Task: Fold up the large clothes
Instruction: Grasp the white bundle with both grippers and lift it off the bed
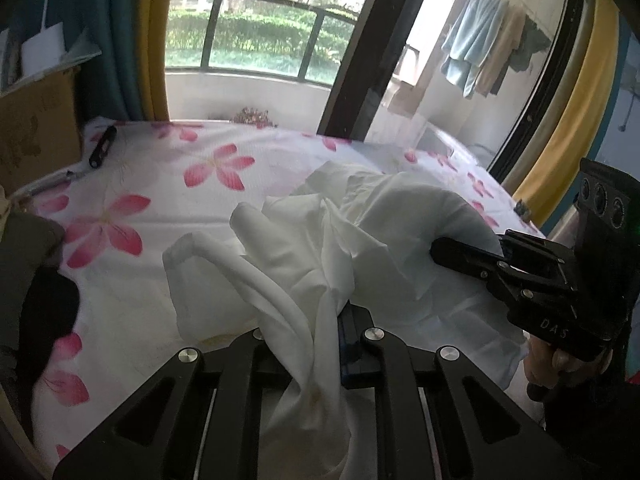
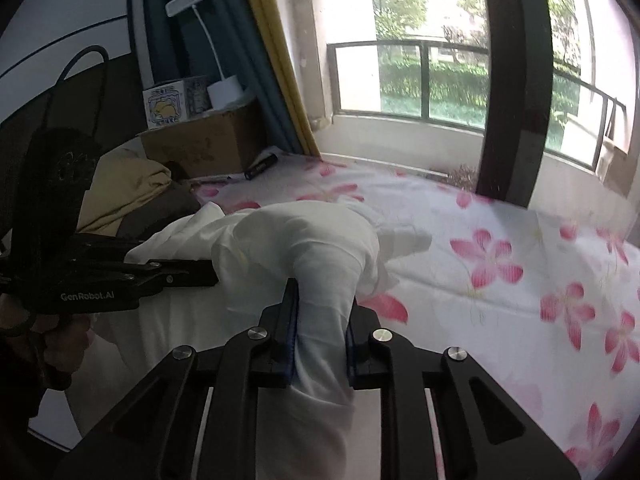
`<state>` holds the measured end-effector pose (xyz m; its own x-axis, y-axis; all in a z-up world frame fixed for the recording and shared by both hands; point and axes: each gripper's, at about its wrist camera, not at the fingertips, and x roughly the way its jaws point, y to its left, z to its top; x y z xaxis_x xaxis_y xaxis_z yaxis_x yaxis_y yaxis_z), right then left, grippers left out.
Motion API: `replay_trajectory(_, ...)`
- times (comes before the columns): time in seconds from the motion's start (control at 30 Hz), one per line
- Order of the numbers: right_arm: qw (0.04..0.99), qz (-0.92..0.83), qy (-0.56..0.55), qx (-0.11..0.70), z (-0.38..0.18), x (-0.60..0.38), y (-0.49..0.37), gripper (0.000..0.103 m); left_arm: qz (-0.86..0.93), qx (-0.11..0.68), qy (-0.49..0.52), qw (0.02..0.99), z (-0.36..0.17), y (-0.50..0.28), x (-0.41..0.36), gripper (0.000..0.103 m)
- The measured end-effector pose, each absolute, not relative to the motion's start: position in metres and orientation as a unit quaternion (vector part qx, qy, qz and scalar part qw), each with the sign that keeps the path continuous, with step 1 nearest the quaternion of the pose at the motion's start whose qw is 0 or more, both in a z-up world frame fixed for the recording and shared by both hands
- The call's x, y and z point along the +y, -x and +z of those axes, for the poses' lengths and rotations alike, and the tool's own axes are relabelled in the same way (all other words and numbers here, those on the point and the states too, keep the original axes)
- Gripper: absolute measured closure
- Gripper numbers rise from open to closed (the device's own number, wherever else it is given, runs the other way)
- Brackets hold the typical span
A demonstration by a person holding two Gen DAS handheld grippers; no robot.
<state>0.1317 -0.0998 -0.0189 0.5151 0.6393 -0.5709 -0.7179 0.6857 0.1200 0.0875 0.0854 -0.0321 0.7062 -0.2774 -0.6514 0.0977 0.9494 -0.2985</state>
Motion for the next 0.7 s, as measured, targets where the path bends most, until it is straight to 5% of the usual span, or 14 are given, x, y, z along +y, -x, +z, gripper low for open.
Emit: replay_trajectory(0.7,0.856,0.458,0.100,0.217,0.038,0.011,-0.135,0.087,-0.033,0.296,0.147,0.943,0.002,-0.066,0.183,0.089)
